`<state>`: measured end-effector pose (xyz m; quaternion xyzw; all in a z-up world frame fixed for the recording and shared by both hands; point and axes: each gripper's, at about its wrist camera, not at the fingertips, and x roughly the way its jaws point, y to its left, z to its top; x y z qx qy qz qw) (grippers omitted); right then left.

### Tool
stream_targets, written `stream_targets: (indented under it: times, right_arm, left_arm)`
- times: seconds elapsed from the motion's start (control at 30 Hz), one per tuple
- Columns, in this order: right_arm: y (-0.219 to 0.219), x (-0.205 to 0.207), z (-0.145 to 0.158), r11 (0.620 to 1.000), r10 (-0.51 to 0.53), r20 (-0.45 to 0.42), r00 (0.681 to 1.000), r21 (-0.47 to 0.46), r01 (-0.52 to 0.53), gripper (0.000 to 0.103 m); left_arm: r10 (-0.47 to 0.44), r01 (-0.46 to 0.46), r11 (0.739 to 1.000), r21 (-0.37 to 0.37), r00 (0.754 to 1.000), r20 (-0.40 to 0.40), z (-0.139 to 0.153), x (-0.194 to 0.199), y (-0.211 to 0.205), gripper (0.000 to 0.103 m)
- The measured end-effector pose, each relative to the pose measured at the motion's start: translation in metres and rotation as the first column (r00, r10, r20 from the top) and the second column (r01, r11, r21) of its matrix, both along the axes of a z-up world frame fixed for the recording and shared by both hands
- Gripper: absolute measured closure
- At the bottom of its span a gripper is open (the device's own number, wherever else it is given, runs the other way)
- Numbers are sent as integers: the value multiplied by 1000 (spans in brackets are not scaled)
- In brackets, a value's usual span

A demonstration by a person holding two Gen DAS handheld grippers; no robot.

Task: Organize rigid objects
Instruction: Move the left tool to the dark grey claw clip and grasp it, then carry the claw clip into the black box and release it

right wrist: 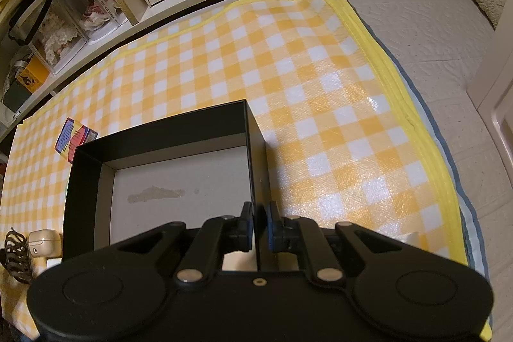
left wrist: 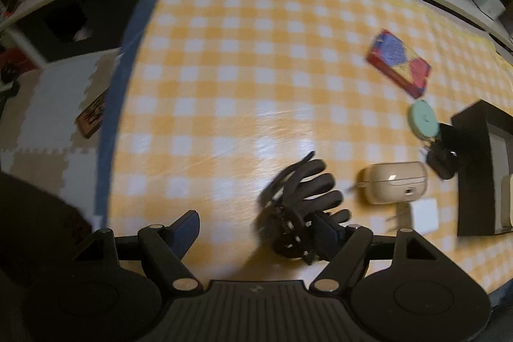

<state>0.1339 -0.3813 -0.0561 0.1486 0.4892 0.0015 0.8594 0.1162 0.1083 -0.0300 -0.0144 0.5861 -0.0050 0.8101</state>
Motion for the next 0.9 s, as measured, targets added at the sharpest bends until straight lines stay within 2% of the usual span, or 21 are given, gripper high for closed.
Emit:
stream_targets:
  times: [0.2,0.37,0.47,0.63,0.73,0.9]
  right_arm:
    - [-1,0,-1,1000,-2,3,1000,10,2,94]
    - [-1,1,-1,1000,-3,3,1000,10,3,94]
    - [-1,1,-1,1000,-3,3,1000,10,3,94]
    - [-1,1,-1,1000,-2,4,1000,9,2,94]
    - [0,1,-1,1000,-4,4,1000,10,4,94]
    - [-1,0,-2,1000,-3,8,1000,11,2,94]
  left_arm:
    - [22,-23,998,-51,1000,-13,-13,10,-29,29]
    - [119,-121,986,-118,993,-25,-23,8,-35,41]
    - [149,-149,982,-119,989,-7,-22,5,-41,48]
    - [225,-221,969,-109,974,24,-23,3,-49,50]
    - [229,-222,970,-94,971,63,-19,-1,-52,56]
    - [221,-213,974,-75,968,119,-12,-6,-51,56]
